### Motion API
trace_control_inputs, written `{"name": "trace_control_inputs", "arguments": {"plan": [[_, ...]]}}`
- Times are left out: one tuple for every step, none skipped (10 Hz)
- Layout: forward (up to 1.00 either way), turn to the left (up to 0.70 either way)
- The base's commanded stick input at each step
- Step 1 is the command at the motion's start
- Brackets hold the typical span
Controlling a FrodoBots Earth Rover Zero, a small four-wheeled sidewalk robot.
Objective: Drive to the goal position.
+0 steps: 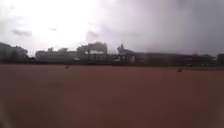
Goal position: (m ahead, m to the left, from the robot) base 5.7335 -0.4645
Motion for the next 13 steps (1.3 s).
{"name": "trace_control_inputs", "arguments": {"plan": [[0.5, 0.0], [0.5, 0.0], [0.5, 0.0], [0.5, 0.0], [0.5, 0.0], [0.5, 0.0], [0.5, 0.0], [0.5, 0.0], [0.5, 0.0], [0.5, 0.0], [0.5, 0.0], [0.5, 0.0], [0.5, 0.0]]}}
